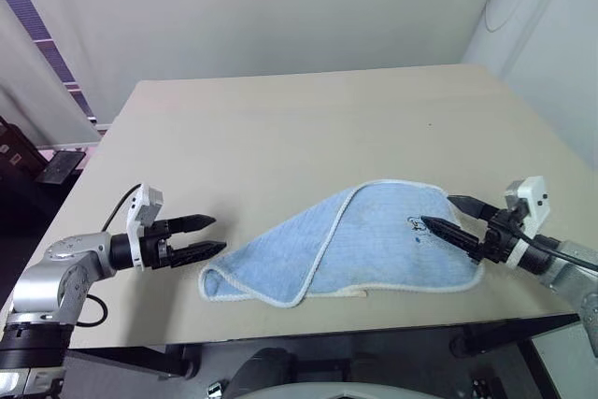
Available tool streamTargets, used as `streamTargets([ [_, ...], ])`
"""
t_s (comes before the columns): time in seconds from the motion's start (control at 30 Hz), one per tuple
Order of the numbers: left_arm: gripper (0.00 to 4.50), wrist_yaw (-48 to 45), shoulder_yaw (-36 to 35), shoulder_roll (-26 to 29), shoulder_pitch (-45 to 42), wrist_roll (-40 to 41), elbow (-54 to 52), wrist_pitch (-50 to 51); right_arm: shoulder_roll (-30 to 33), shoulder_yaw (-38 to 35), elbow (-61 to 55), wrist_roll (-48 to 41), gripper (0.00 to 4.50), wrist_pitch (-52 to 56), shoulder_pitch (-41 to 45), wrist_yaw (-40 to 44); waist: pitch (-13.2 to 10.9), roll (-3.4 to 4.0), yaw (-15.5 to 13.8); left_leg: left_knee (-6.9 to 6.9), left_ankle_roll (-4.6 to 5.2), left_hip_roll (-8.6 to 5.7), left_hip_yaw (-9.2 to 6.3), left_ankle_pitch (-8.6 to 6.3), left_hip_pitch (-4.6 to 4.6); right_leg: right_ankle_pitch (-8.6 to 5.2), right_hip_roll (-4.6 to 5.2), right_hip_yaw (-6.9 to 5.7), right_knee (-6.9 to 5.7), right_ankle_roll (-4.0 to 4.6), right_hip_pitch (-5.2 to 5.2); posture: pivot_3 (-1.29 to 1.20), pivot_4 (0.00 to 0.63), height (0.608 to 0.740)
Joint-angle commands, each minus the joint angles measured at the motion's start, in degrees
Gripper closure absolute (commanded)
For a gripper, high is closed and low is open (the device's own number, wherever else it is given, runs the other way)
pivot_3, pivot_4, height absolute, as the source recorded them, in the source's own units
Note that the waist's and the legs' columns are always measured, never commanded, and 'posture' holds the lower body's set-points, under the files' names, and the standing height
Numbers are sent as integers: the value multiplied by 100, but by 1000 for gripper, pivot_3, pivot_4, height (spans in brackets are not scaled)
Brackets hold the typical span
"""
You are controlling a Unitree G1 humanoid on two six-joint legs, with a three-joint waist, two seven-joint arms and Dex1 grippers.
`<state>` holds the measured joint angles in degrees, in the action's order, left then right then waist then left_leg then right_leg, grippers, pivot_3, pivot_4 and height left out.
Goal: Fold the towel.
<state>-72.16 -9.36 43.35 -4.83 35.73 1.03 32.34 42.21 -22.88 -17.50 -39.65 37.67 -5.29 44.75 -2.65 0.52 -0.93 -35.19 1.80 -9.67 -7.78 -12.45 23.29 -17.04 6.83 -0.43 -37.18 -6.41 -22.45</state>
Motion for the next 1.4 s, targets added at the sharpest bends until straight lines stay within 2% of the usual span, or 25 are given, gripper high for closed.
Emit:
streamTargets([
  [0.03, 0, 33, -64, 42, -111, 138, -346, 71, -69, -34, 63, -55, 22, 66, 392, -254, 0, 0, 5, -1, 0, 0, 0, 0, 0, 1, 0, 0, 0, 2, 1, 0, 0, 740],
  [0.23, 0, 109, -44, 49, -226, 238, -605, 284, -147, 260, 242, 125, 22, 321, 756, -609, 1, -1, 7, -4, 0, 1, 3, 0, -2, 4, -4, 4, 1, 6, 0, 0, 0, 740],
  [0.37, 0, 167, 52, -63, -186, 230, -716, 258, -360, 396, 856, 462, 22, 406, 1270, -1251, 2, 1, 17, -3, 0, 1, 10, 1, -4, 6, -5, 12, 0, 8, -3, 0, 0, 740],
  [0.47, 0, 247, 114, -155, -154, 254, -887, 291, -486, 555, 1235, 1037, 22, -302, 1421, -1427, 2, 0, 1, -3, 0, 1, 13, 1, -5, 12, -6, 14, 1, -3, -3, 0, 0, 740],
  [0.6, 0, 405, 175, -247, -161, 267, -1088, 374, -502, 679, 1981, 1401, 22, -395, 1767, -1598, 2, 1, 7, -3, 0, 2, 13, 2, -6, 15, -8, 14, -1, -7, -4, 0, 0, 740],
  [0.77, 0, 523, 236, -267, -84, 292, -1303, 453, -496, 1180, 3220, 1973, 22, -609, 2437, -1429, 3, 3, 38, -4, -3, 5, 15, 3, -20, 21, -17, 23, -5, 1, 3, 0, 0, 740],
  [1.17, 0, 817, 334, -401, 88, 259, -1545, 386, -757, 1783, 6081, 2937, 22, -1464, 3965, -1275, 5, 0, 60, -3, -10, 13, 16, 7, -65, 29, -38, 42, -6, 19, 35, 0, 0, 740],
  [1.4, 0, 837, 279, -267, 56, 231, -1610, 337, -664, 2080, 5962, 3111, 2428, -1354, 3979, -398, 6, 0, 57, -2, -11, 17, 16, 6, -91, 24, -43, 45, -7, 37, 60, 0, 0, 740],
])
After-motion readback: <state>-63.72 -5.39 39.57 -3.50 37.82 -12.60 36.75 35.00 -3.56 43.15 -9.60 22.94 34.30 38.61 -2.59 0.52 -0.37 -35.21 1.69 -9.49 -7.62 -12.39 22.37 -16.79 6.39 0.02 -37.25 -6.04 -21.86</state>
